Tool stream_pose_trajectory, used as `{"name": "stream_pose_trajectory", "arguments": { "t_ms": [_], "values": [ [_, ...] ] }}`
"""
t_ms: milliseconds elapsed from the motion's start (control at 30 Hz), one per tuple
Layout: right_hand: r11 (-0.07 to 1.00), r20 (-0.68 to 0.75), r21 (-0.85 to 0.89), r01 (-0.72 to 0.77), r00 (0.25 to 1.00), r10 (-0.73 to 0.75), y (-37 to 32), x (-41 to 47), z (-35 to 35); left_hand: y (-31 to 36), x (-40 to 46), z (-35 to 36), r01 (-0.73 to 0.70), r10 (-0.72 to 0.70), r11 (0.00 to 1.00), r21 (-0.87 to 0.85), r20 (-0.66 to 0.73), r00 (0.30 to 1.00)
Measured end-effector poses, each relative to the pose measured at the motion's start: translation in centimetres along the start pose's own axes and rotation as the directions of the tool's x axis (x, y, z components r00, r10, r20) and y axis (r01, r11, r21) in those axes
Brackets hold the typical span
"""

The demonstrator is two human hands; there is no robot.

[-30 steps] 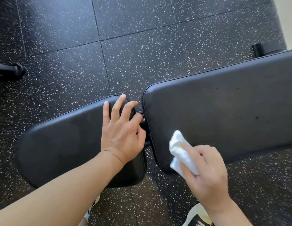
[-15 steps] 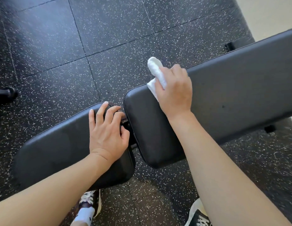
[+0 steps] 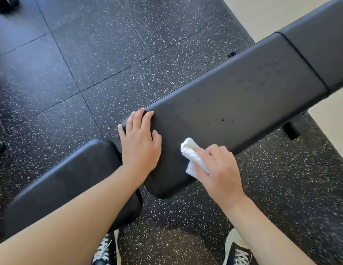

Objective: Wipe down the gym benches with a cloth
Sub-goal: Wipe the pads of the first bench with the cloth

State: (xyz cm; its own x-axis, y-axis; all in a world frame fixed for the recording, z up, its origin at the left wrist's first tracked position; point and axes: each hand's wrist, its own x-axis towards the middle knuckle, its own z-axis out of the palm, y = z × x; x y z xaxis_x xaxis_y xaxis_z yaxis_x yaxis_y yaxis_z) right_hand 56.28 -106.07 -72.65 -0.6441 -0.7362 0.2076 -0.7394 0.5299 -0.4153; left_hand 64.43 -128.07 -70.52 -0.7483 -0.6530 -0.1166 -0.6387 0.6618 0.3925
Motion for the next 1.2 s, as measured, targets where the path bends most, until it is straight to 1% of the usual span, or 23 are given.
{"name": "stream_pose_trajectory", "arguments": {
  "t_ms": [67, 100, 167, 233, 300, 400, 500, 567, 633, 700, 767, 833, 933, 1000, 1033, 1100, 1167, 1200],
  "values": [
    [1.0, -0.035, -0.019, 0.008, 0.999, -0.009, 0.2, 1.5, 0.6, 0.8, -0.5, 1.6, 0.076, -0.074, 0.996, 0.044, -0.051, 0.996],
    [0.999, -0.06, -0.031, 0.014, 0.998, -0.016, 0.2, 2.8, 0.9, 0.9, -0.9, 2.2, 0.09, -0.086, 0.995, 0.051, -0.081, 0.993],
    [0.998, -0.108, -0.063, 0.005, 0.994, -0.011, -0.2, 6.3, 1.8, 0.6, -1.0, 2.9, 0.09, -0.082, 0.994, 0.056, -0.122, 0.989],
    [0.996, -0.151, -0.085, -0.016, 0.989, 0.003, -1.0, 10.8, 3.0, 0.4, -0.9, 3.0, 0.087, -0.077, 0.994, 0.068, -0.133, 0.988],
    [0.996, -0.177, -0.073, -0.042, 0.984, 0.028, -1.8, 15.1, 4.1, 0.3, -0.9, 3.0, 0.088, -0.075, 0.993, 0.079, -0.155, 0.985],
    [0.993, -0.132, -0.042, -0.115, 0.985, 0.108, -2.5, 18.3, 4.8, 0.5, -0.7, 3.2, 0.087, -0.07, 0.992, 0.092, -0.173, 0.982],
    [0.992, -0.076, -0.03, -0.125, 0.99, 0.123, -2.7, 16.6, 4.1, 0.3, -0.7, 3.4, 0.087, -0.067, 0.99, 0.108, -0.174, 0.983],
    [0.998, -0.004, -0.036, -0.056, 0.998, 0.056, -2.7, 13.4, 3.1, 0.4, -0.6, 3.5, 0.09, -0.07, 0.99, 0.11, -0.174, 0.982],
    [1.0, 0.059, 0.008, 0.018, 0.998, -0.019, -2.5, 8.7, 1.9, 0.3, -0.7, 3.5, 0.086, -0.064, 0.989, 0.121, -0.177, 0.982],
    [0.996, 0.074, 0.066, 0.067, 0.995, -0.072, -1.5, 4.5, 0.5, 0.2, -0.6, 3.6, 0.094, -0.071, 0.99, 0.108, -0.195, 0.978],
    [0.989, 0.103, 0.099, 0.112, 0.987, -0.122, -0.3, 2.2, -0.5, 0.3, -0.7, 3.6, 0.1, -0.076, 0.99, 0.1, -0.218, 0.973],
    [0.98, 0.121, 0.086, 0.179, 0.975, -0.189, 0.5, 2.4, -0.6, 0.6, -0.7, 3.6, 0.094, -0.071, 0.991, 0.094, -0.226, 0.972],
    [0.948, 0.147, 0.037, 0.315, 0.937, -0.317, 1.2, 4.9, -0.2, 0.6, -0.7, 3.3, 0.101, -0.08, 0.991, 0.088, -0.217, 0.973],
    [0.938, 0.135, 0.009, 0.348, 0.929, -0.346, 1.9, 8.1, 0.2, 0.4, -0.7, 3.3, 0.097, -0.075, 0.991, 0.095, -0.209, 0.975],
    [0.944, 0.115, -0.015, 0.329, 0.938, -0.325, 2.4, 10.0, 0.5, 0.3, -0.6, 3.4, 0.093, -0.07, 0.99, 0.105, -0.208, 0.976],
    [0.97, 0.065, -0.059, 0.236, 0.971, -0.232, 2.5, 13.9, 1.6, 0.0, -0.5, 3.5, 0.092, -0.067, 0.989, 0.112, -0.211, 0.975],
    [0.99, 0.032, -0.065, 0.123, 0.992, -0.121, 1.2, 16.8, 2.9, -0.2, -0.6, 3.5, 0.084, -0.059, 0.991, 0.108, -0.217, 0.975],
    [0.994, 0.029, -0.061, 0.091, 0.996, -0.089, 0.2, 17.9, 3.6, -0.1, -0.7, 3.5, 0.08, -0.055, 0.991, 0.106, -0.214, 0.975]
  ]
}}
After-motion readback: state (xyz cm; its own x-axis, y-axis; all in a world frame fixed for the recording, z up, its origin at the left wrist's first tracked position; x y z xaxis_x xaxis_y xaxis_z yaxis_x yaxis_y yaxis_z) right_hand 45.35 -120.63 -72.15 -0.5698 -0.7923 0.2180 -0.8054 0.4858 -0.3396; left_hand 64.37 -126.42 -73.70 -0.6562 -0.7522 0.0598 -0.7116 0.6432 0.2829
